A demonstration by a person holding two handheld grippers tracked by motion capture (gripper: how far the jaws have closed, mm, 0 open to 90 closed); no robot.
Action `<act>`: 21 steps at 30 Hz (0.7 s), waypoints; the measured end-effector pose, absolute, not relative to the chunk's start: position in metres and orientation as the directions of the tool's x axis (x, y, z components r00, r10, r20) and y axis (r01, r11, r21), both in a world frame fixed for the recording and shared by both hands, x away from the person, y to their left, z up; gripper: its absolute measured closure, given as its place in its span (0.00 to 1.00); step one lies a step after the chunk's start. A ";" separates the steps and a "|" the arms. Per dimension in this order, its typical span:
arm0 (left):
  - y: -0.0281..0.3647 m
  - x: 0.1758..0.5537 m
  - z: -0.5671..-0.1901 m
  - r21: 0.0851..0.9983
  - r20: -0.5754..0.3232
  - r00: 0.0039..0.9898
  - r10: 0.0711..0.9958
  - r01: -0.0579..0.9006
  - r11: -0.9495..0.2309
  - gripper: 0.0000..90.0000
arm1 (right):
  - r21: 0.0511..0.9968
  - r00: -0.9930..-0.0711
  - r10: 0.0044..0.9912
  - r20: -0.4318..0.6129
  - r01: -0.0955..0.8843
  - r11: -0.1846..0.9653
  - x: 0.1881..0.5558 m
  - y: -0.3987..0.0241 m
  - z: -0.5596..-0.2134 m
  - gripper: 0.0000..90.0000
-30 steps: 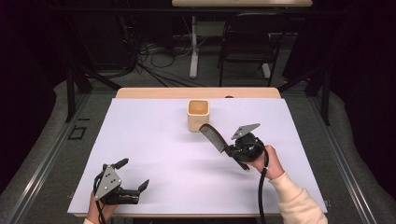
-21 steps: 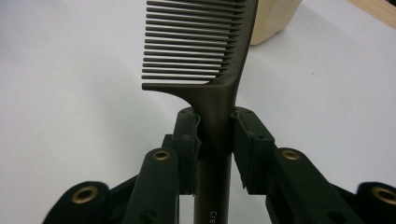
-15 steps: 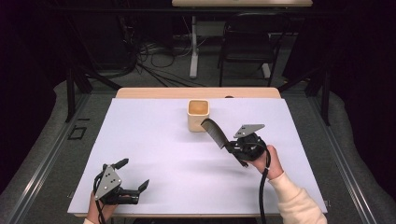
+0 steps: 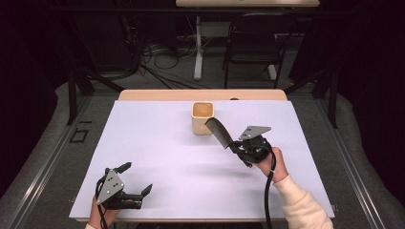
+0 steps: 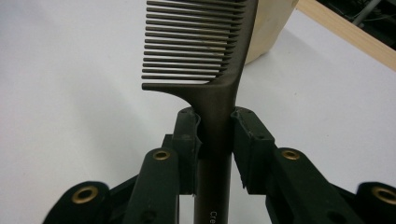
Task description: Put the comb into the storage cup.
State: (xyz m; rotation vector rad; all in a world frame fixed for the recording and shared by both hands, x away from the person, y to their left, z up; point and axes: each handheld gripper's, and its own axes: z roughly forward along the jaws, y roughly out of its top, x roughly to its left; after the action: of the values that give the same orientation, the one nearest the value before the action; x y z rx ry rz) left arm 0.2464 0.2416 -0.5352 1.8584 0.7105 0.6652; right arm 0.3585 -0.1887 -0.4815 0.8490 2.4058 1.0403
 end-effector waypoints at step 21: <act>0.241 0.246 -0.536 0.925 0.131 0.673 0.728 0.182 -0.335 0.00 | 0.804 -0.715 0.690 -0.114 0.342 0.486 0.367 -0.185 -0.475 0.80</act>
State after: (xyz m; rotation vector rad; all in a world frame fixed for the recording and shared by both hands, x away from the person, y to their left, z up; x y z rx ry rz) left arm 0.2463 0.2405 -0.5357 1.8636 0.7164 0.6678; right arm 0.3672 -0.1854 -0.4748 0.8566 2.3109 1.1126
